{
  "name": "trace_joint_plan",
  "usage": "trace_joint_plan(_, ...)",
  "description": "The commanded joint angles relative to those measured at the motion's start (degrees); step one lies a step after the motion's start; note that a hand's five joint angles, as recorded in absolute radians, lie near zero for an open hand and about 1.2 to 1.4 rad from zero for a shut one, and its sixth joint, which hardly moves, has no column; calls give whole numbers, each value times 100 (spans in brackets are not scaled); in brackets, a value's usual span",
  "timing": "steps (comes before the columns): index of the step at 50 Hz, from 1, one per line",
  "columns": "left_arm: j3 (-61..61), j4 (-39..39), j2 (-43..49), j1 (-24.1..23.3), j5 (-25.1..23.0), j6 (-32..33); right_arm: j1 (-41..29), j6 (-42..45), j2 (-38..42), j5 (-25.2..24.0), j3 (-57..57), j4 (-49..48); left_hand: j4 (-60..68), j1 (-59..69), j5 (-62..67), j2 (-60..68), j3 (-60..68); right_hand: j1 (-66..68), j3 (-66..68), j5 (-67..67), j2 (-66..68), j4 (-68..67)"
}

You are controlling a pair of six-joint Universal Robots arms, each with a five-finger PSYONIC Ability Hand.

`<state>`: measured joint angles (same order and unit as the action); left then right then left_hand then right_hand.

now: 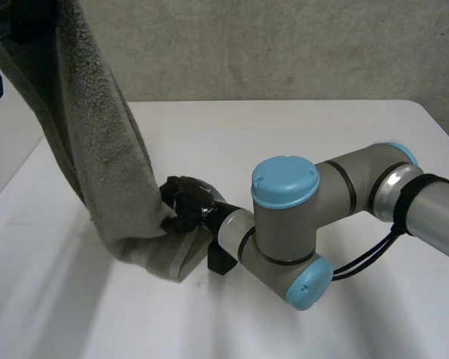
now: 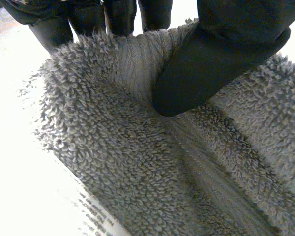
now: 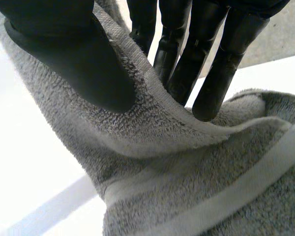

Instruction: Fold the towel.

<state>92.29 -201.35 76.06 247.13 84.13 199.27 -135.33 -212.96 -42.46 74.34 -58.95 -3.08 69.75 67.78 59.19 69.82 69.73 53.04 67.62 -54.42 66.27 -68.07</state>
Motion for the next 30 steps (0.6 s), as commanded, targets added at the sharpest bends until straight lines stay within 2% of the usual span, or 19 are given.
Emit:
trace_joint_plan(1, -62, 8, 31, 37, 7, -2, 305, 668, -852, 370, -495, 185, 1025, 1222, 1081, 1018, 1027, 2696, 1238, -1558, 1373, -1193)
trace_joint_plan(3, -62, 16, 5, 37, 7, -2, 760, 1507, -1630, 703, -810, 211, 1025, 1222, 1081, 1018, 1027, 2696, 1238, -1558, 1373, -1193)
trace_joint_plan(4, -62, 17, 5, 37, 7, -2, 762, 1511, -1634, 704, -811, 212, 1025, 1222, 1081, 1018, 1027, 2696, 1238, -1558, 1373, -1193)
trace_joint_plan(6, -62, 25, -21, 37, 7, -2, 1331, 2439, -2273, 853, -1030, 220, 1025, 1222, 1081, 1018, 1027, 2696, 1238, -1558, 1373, -1193)
trace_joint_plan(8, -80, 52, -56, 46, 7, -2, 1525, 2791, -2502, 854, -1144, 185, 1025, 1222, 1081, 1018, 1027, 2696, 1238, -1558, 1373, -1193)
trace_joint_plan(12, -71, 87, -65, 46, 16, -2, 1668, 3322, -3040, 871, -1110, 229, 1025, 1222, 1081, 1018, 1027, 2696, 1238, -1558, 1373, -1193)
trace_joint_plan(14, -53, 96, -74, 46, 33, -2, 1694, 3698, -3687, 819, -1127, 255, 1025, 1222, 1081, 1018, 1027, 2696, 1238, -1558, 1373, -1193)
trace_joint_plan(17, 26, 166, -65, 46, 33, -2, 1694, 3902, -3963, 819, -1127, 317, 1025, 1222, 1081, 1018, 1027, 2696, 1238, -1558, 1373, -1193)
trace_joint_plan(19, 157, 367, -39, 37, 33, -2, 1694, 4593, -4418, 810, -1171, 640, 1025, 1222, 1081, 1018, 1027, 2696, 1238, -1558, 1373, -1193)
trace_joint_plan(20, 158, 368, -39, 37, 33, -2, 1694, 4596, -4420, 810, -1171, 642, 1025, 1222, 1081, 1018, 1027, 2696, 1238, -1558, 1373, -1193)
trace_joint_plan(22, 306, 622, 31, 37, 33, -2, 1624, 5479, -4709, 880, -1241, 1088, 1025, 1222, 1081, 1018, 1027, 2696, 1238, -1558, 1373, -1193)
trace_joint_plan(23, 307, 623, 31, 37, 33, -2, 1624, 5484, -4710, 880, -1242, 1090, 1025, 1222, 1081, 1018, 1027, 2696, 1238, -1558, 1373, -1193)
trace_joint_plan(24, 411, 754, 49, 46, 16, -2, 1580, 5963, -4719, 915, -1277, 1334, 1025, 1222, 1081, 1018, 1027, 2696, 1238, -1558, 1373, -1193)
trace_joint_plan(25, 412, 755, 49, 46, 16, -2, 1580, 5968, -4719, 915, -1277, 1336, 1025, 1222, 1081, 1018, 1027, 2696, 1238, -1558, 1373, -1193)
trace_joint_plan(27, 683, 974, 258, 46, 16, 7, 1414, 6685, -4640, 976, -1338, 1852, 1025, 1222, 1081, 1018, 1027, 2696, 1238, -1558, 1373, -1193)
trace_joint_plan(30, 965, 1115, 619, 28, 16, -2, 1343, 6890, -4334, 1099, -1435, 2345, 1025, 1222, 1081, 1018, 1027, 2696, 1238, -1558, 1373, -1193)
